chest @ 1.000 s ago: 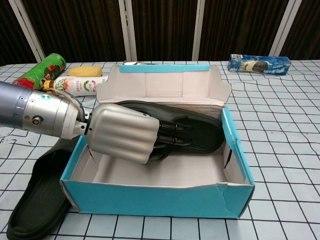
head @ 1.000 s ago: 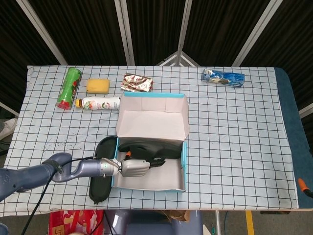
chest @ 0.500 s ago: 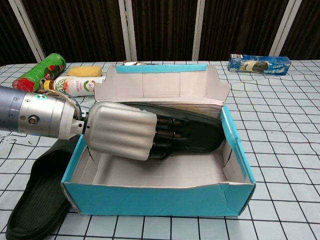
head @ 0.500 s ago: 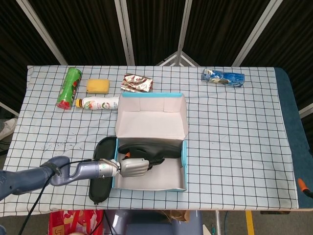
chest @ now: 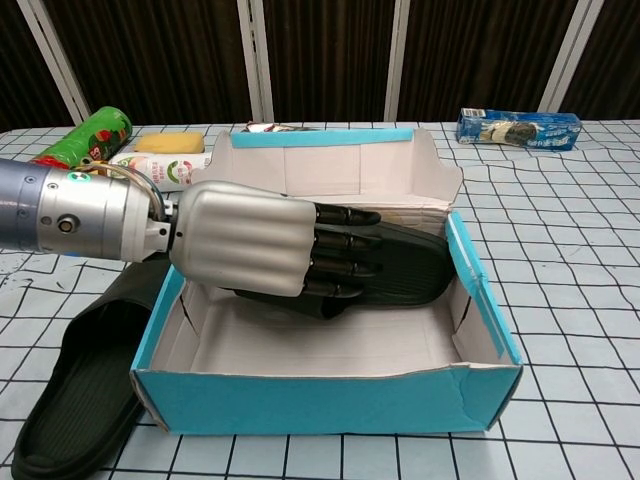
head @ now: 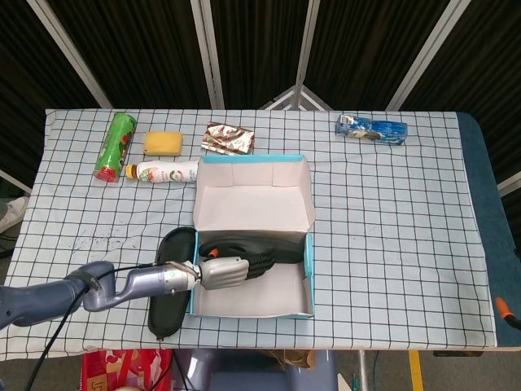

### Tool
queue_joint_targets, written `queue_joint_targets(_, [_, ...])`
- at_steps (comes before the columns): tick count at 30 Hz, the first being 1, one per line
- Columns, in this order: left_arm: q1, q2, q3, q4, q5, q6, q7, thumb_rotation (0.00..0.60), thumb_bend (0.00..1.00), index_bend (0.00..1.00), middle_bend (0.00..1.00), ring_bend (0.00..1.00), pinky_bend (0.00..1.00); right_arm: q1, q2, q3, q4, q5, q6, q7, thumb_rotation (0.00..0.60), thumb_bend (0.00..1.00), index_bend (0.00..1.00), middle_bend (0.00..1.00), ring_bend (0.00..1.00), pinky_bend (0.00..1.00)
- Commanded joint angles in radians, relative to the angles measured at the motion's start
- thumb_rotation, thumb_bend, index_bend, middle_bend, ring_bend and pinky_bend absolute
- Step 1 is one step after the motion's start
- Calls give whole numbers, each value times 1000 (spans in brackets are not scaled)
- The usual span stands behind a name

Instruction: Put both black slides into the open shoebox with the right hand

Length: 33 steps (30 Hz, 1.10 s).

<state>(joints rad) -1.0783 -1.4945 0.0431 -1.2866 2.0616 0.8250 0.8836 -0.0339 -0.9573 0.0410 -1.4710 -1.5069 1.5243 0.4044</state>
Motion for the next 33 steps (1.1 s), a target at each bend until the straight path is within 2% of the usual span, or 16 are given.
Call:
queue_joint_targets(1, [4, 15, -4, -26, -8, -5, 14, 600, 311, 75, 0, 0, 11, 0, 0, 0, 0, 0, 0, 1, 600, 348, 105, 69, 47, 0])
queue_joint_targets(8, [29, 138, -30, -178, -51, -39, 101, 600, 311, 71, 0, 0, 11, 0, 1, -2, -3, -4, 1, 1, 600, 349, 105, 69, 47, 0])
queue_joint_targets(23, [132, 294, -49, -429, -149, -38, 187, 600, 312, 69, 0, 0, 13, -3, 7, -3, -12, -1, 1, -3, 600, 349, 105, 69, 47, 0])
queue_joint_targets(25, [162, 304, -55, -471, -175, -6, 178, 600, 312, 71, 10, 0, 16, -4, 7, -3, -13, -1, 3, -3, 600, 349, 105, 69, 47, 0])
queue_joint_targets(29, [251, 291, -72, -552, -236, 130, 125, 600, 311, 76, 42, 0, 19, -7, 9, -3, -13, -2, 8, 0, 600, 349, 105, 69, 46, 0])
queue_joint_targets(33, [386, 272, -87, -668, -369, 303, 66, 600, 294, 76, 82, 0, 63, -8, 10, -3, -14, -7, 14, 1, 600, 349, 105, 69, 46, 0])
